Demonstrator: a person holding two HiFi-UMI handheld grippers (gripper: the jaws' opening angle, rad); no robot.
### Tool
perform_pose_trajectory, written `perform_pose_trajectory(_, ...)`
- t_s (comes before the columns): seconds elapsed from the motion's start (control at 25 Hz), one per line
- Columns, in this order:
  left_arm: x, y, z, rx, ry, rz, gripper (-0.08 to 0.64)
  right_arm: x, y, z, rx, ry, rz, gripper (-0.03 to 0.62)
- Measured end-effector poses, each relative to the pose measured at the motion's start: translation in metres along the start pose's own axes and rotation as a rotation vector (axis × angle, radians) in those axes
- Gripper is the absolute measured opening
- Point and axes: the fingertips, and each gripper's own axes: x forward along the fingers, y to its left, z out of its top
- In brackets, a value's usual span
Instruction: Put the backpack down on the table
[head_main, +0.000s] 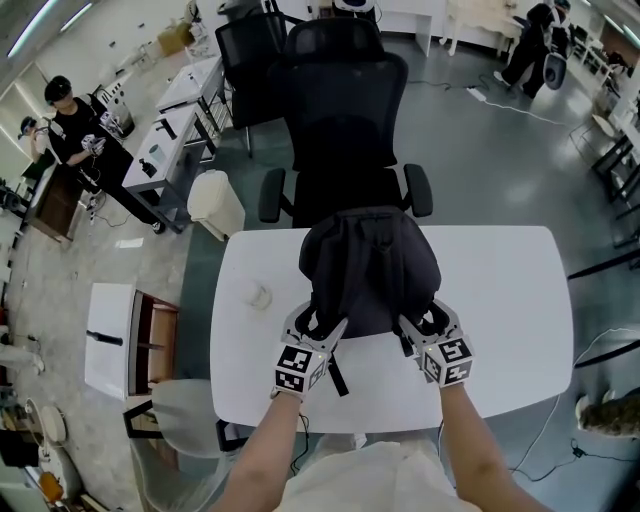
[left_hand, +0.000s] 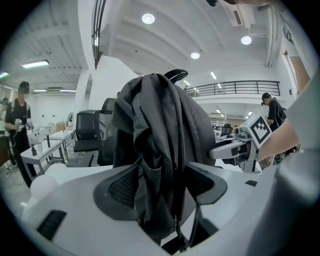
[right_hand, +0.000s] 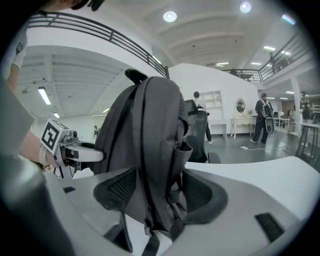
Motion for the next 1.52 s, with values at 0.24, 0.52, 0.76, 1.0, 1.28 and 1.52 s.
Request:
perform_pose_trajectory(0.24,-0.021,0.0,0.005,0.001,-0.011,0.008,0.299,-0.018,0.001,0.011,0.007,-0.026,-0.033,0.299)
perform_pose_trajectory(0.52,-0.052,0.009,0.024,-0.024,-0.073,0.071,0.295,-0.046,0.001,0.028,0.024,-0.075,-0.09,0.299)
perform_pose_trajectory(0.76,-0.075,0.016,0.042,-0.024,-0.119,0.122,0.233,-0.067,0.006,0.042,0.03,-0.121,-0.126,0.282)
perform_pose_trajectory(1.0,-0.097,0.021,0.057,-0.006,-0.153,0.155,0.192,-0.089,0.012,0.059,0.017,-0.172,-0.153,0.171)
perform_pose_trajectory(1.28,-0.12,0.027,0.064,0.003,-0.191,0.195,0.139,-0.104,0.019,0.071,-0.028,-0.202,-0.183,0.077)
perform_pose_trajectory(1.52,-0.136,0.031,0.073,0.009,-0.211,0.222,0.067,-0.114,0.025,0.079,-0.045,-0.216,-0.201,0.064)
